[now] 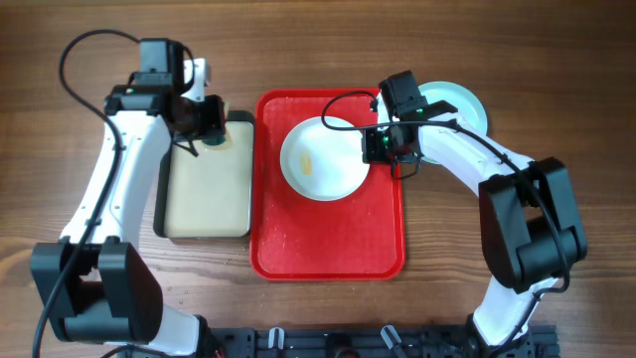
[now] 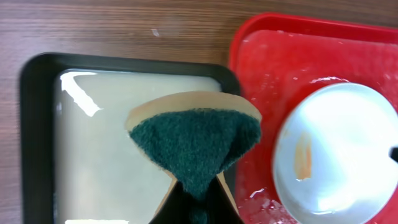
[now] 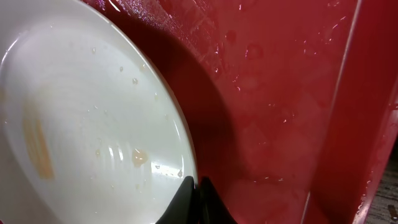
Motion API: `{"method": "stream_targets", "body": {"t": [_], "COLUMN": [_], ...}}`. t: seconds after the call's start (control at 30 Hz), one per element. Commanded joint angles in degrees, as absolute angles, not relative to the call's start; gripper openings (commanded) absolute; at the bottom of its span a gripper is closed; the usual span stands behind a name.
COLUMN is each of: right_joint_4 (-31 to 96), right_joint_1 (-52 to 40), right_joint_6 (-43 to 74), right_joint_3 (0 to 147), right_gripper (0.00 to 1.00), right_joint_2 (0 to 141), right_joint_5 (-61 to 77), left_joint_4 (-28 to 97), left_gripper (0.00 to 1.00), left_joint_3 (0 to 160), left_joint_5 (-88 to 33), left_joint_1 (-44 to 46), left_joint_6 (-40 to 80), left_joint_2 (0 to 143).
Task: Clean dirty plates on tray and stack at the side
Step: 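Scrub the white plate with the sponge in the left gripper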
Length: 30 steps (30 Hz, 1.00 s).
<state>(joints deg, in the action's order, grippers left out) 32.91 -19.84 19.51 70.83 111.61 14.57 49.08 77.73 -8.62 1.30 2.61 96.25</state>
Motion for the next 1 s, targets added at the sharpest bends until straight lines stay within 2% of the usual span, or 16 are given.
{"method": "stream_targets", "body": {"t": [0.0, 0.13, 0.27, 0.4, 0.43, 0.47, 0.5, 0.53, 0.67, 0.9, 0.97], "right_joint_4": [32.4, 32.49, 32.64, 33.82, 34.3, 34.46, 33.28, 29.93, 26.44, 25.3, 25.58], "right_joint_1": [-20.08, -20.08, -20.08, -20.08, -20.08, -20.05, -19.99, -19.94, -20.08, -20.08, -20.08], "right_joint_6": [20.14, 20.16, 21.23, 22.26, 22.9, 22.41, 22.39, 19.97, 19.4, 19.55, 19.55], "right_joint_3": [70.48, 70.48, 70.48, 70.48, 70.48, 70.48, 70.48, 70.48, 70.48, 68.34, 68.34], "right_gripper": [0.04, 0.04, 0.05, 0.05, 0.11, 0.24, 0.31, 0.3, 0.18, 0.1, 0.12], "right_joint_2": [110.41, 110.41, 110.41, 110.41, 110.41, 110.41, 110.41, 110.41, 110.41, 110.41, 110.41], "right_joint_5": [15.51, 15.59, 22.61, 23.4, 23.42, 23.31, 21.76, 20.1, 15.84, 16.6, 16.78], "left_joint_4": [47.53, 45.36, 43.68, 43.62, 43.66, 43.68, 43.68, 43.66, 43.68, 43.68, 43.7], "left_gripper": [0.04, 0.04, 0.04, 0.04, 0.04, 0.04, 0.04, 0.04, 0.04, 0.04, 0.04], "left_joint_3": [77.87, 77.87, 77.87, 77.87, 77.87, 77.87, 77.87, 77.87, 77.87, 77.87, 77.87], "left_joint_5": [-7.86, -7.88, -7.86, -7.86, -7.86, -7.86, -7.88, -7.88, -7.88, -7.88, -7.88], "left_joint_1": [7.27, 14.09, 19.92, 21.76, 21.76, 21.76, 21.76, 21.76, 21.76, 21.93, 22.09], "left_joint_6": [3.46, 12.14, 12.49, 12.49, 12.49, 12.49, 12.49, 12.49, 12.51, 12.93, 12.93], "left_joint_2": [96.62, 97.51, 100.33, 103.2, 103.53, 103.81, 103.85, 103.83, 103.85, 103.9, 103.9]}}
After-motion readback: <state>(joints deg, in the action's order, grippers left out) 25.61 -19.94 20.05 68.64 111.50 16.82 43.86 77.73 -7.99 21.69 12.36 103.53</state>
